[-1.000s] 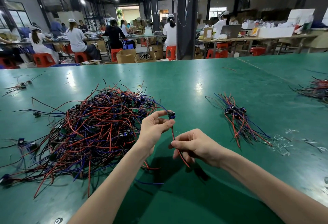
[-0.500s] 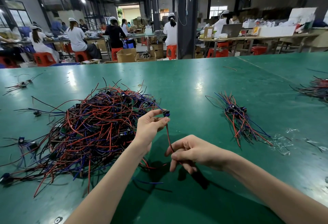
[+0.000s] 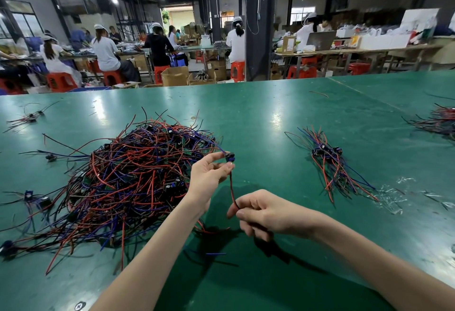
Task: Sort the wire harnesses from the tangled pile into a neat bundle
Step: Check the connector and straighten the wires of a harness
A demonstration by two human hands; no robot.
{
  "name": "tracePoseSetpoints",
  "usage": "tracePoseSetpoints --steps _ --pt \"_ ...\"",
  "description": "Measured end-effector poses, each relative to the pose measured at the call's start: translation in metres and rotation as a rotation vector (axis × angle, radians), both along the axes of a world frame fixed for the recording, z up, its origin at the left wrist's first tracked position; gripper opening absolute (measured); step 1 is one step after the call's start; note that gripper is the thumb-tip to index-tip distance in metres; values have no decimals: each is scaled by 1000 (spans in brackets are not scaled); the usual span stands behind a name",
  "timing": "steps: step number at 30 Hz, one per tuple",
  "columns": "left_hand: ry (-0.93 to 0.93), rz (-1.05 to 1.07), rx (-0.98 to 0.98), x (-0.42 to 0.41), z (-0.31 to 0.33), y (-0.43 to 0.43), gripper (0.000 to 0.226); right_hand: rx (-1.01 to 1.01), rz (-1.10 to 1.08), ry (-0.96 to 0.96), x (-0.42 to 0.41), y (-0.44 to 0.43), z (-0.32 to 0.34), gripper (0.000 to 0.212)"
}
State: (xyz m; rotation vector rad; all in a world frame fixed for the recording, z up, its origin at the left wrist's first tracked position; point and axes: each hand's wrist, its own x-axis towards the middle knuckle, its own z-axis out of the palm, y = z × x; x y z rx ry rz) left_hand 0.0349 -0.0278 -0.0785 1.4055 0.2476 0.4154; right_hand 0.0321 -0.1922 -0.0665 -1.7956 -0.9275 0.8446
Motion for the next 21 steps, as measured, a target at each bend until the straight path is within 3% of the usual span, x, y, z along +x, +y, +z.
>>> tracePoseSetpoints --steps 8,13,21 --pt "-70 20 -231 0 5 1 20 -26 -325 160 7 5 -8 17" --pt "-120 24 -271 0 8 -2 20 54 -521 352 16 6 -9 19" --pt "-190 1 -268 -2 13 -9 25 166 -745 316 31 6 -10 27"
